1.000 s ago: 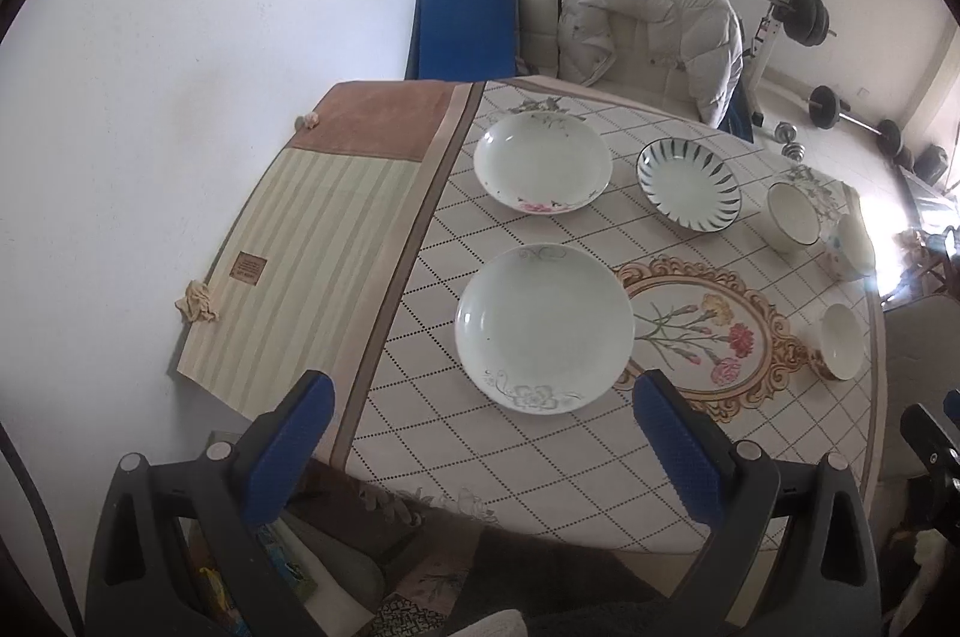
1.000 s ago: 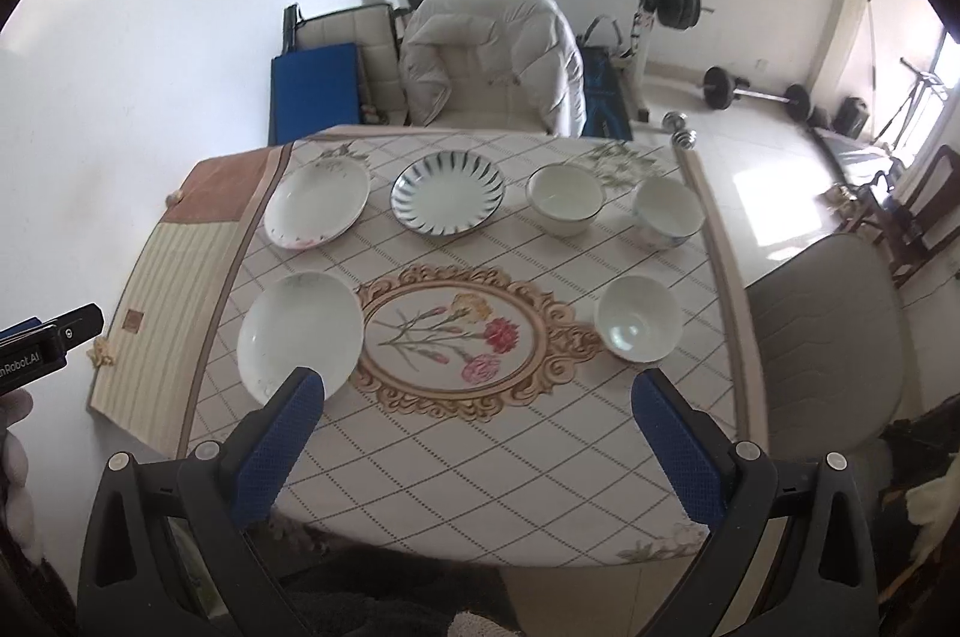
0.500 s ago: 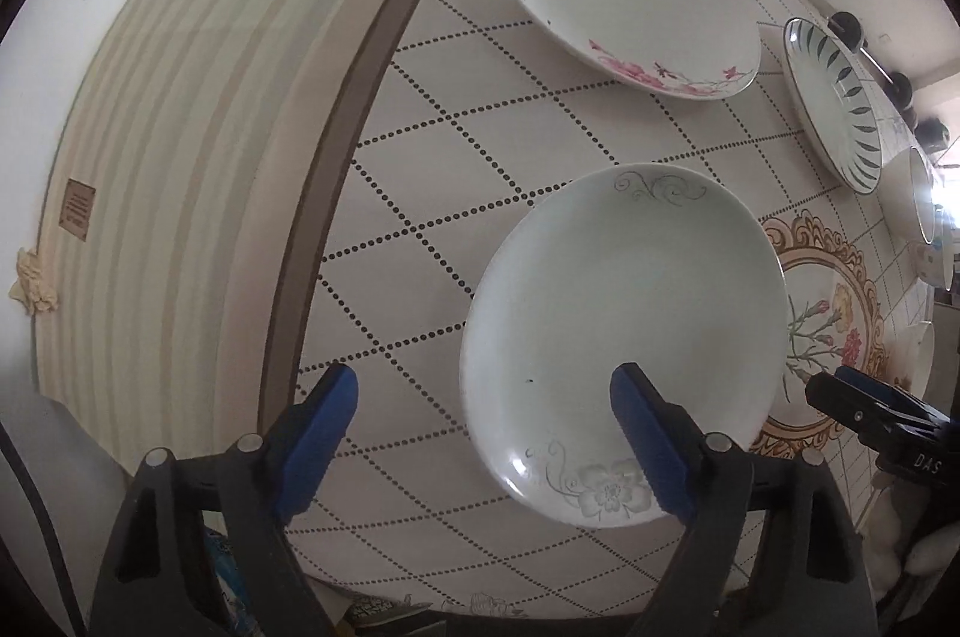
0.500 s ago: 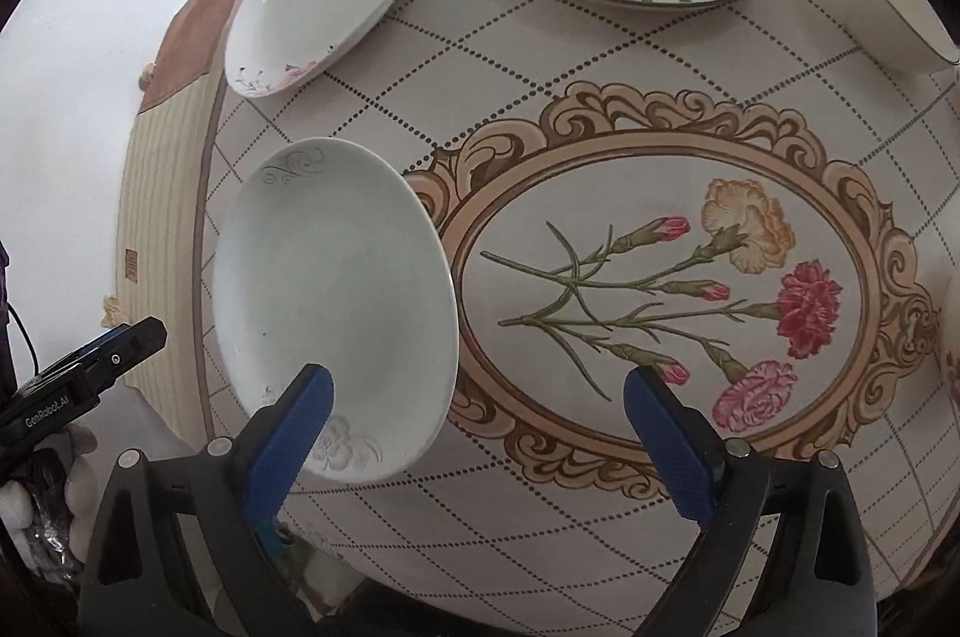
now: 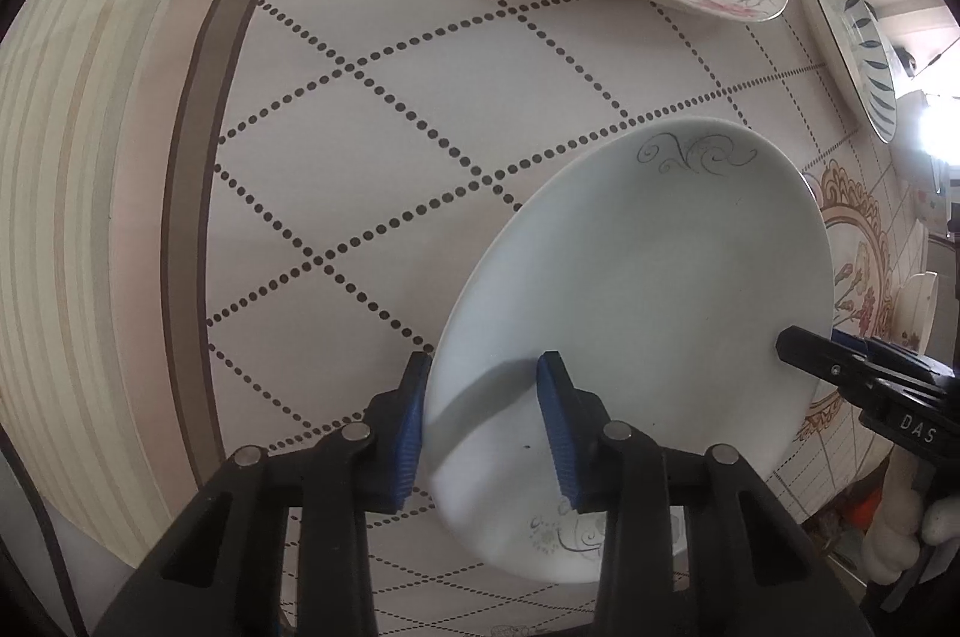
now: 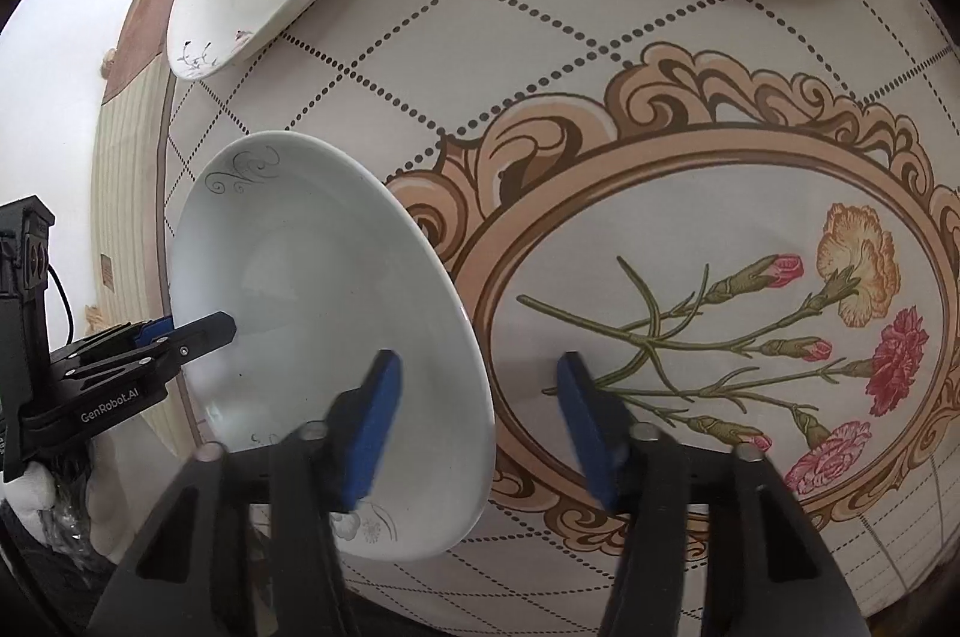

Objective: Organize plates and bowls

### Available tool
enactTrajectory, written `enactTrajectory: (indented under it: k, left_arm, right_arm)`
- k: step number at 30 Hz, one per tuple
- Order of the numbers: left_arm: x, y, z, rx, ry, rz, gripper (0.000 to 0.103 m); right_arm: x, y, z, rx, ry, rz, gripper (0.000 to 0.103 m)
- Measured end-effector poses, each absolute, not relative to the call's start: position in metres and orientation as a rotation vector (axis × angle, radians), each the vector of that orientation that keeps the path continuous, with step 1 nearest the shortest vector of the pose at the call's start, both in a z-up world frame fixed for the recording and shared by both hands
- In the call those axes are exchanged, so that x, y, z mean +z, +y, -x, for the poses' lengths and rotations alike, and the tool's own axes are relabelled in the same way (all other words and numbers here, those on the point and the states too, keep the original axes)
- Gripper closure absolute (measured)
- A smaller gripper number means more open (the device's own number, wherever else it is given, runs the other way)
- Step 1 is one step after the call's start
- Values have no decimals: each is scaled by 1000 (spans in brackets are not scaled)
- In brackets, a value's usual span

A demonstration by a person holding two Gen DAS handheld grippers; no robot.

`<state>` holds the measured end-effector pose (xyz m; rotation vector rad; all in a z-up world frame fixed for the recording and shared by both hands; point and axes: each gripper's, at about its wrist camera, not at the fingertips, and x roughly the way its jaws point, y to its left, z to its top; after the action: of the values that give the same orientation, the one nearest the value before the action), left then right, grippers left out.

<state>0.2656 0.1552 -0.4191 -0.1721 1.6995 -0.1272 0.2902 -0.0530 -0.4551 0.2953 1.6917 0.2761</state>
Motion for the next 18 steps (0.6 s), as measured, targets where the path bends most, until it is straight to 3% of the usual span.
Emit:
enactTrajectory:
  k: [3,9,18]
  left_arm:
    - [-415,153,-260,-102,1687,187,71]
    - [-393,142,-247,-52,1666,158,79]
    - [-367,62,-256,-124,1635,97,80]
  right_arm:
    - [-457,-48,-289,291,1686,-309,83]
    - [-451,-46,-287,281,1677,-338,84]
    - [-432,-102,-291,237,1636,-385,84]
